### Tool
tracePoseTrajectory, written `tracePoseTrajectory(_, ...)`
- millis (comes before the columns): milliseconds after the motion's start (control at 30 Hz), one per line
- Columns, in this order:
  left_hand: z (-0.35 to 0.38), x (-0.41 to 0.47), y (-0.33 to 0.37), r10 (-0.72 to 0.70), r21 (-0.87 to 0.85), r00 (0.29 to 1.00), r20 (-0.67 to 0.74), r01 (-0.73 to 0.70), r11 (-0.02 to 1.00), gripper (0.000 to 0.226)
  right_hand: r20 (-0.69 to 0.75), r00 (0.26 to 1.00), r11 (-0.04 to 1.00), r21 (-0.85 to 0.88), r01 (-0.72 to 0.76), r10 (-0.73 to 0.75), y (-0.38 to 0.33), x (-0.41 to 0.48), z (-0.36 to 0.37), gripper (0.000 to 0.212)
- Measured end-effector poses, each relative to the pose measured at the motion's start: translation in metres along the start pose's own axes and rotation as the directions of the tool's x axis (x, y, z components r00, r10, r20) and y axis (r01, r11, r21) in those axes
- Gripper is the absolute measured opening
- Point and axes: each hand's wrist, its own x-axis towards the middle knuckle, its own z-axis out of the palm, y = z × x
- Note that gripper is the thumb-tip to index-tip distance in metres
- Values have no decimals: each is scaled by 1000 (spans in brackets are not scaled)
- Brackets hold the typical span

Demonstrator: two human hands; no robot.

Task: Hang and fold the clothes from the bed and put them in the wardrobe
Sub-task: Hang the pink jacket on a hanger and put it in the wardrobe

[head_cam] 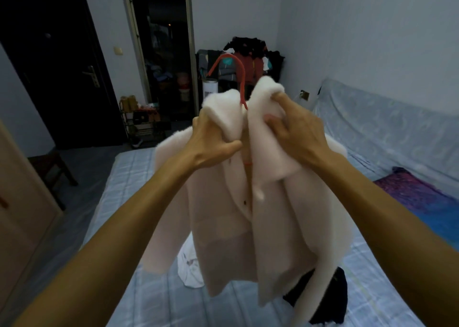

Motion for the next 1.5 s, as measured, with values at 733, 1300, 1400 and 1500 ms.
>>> tracePoseTrajectory(733,-7,-125,41,28,218,991,132,-56,974,80,-67,970,967,122,-224,233,-40,-130,-76,54)
tracePoseTrajectory(1300,-85,-288,216,200,344,961,-189,-126,931,45,-60,995,889,448,96,-78,-64,-242,-208,50)
tracePoseTrajectory(1400,-88,-297,207,148,357,973,-178,-77,931,46,-59,995,888,449,102,-85,-69,-247,-206,49)
tracePoseTrajectory(1500,-79,-306,189,58,340,978,-202,14,940,60,11,998,881,472,43,-55,-74,-253,-191,49)
